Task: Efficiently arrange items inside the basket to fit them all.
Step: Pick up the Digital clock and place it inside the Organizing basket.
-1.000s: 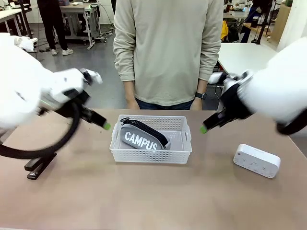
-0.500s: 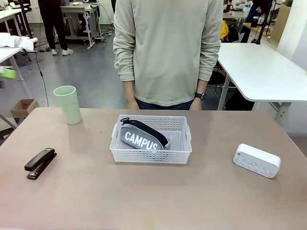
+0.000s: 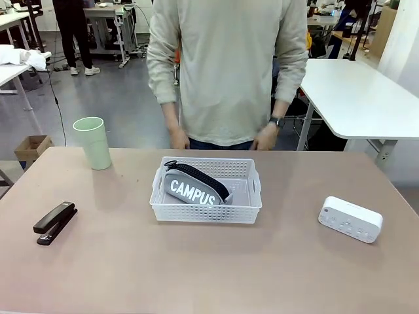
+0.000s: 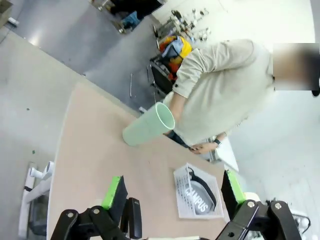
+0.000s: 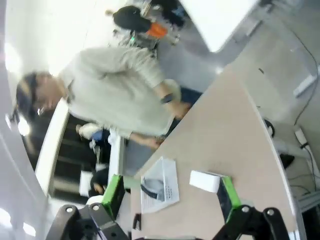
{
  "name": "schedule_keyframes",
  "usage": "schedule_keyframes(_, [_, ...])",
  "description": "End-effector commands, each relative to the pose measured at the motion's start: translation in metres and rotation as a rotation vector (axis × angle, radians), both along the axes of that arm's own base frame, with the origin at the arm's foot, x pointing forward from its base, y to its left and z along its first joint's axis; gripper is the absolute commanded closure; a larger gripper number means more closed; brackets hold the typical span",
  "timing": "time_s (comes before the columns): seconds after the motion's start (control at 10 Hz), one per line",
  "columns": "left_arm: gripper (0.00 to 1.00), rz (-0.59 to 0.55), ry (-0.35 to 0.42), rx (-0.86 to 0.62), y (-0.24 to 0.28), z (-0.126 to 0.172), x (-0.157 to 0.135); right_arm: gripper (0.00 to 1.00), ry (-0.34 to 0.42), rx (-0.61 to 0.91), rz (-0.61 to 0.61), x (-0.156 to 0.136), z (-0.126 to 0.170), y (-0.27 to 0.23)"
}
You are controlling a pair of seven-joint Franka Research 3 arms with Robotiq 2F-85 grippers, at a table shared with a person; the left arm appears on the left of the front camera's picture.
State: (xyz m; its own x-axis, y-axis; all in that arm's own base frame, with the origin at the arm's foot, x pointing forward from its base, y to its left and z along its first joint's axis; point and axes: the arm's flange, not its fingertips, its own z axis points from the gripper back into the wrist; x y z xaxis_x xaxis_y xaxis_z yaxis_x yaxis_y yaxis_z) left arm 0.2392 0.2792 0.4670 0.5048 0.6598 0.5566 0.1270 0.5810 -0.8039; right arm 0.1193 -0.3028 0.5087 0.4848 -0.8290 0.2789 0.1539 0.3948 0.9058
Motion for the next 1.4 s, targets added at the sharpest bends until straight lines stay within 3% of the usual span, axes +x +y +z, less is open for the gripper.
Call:
schedule_keyframes(0.0, [0.00, 0.024, -0.027, 0.024, -0.053, -0.035, -0.011, 0.00, 0.031, 0.053, -0.059, 0.001, -0.063, 0.052])
schedule_keyframes(0.1, [0.00, 0.008, 0.006, 0.050, -0.056, -0.035, 0.001, 0.00, 0.051, 0.051, -0.055, 0.007, -0.070, 0.056])
schedule_keyframes(0.2, [0.00, 0.021, -0.005, -0.010, 0.005, -0.005, -0.002, 0.00, 0.035, 0.042, -0.052, -0.010, -0.019, -0.013])
schedule_keyframes(1.3, [0.00, 0.021, -0.005, -0.010, 0.005, -0.005, -0.002, 0.00, 0.035, 0.042, -0.052, -0.010, -0.019, -0.013])
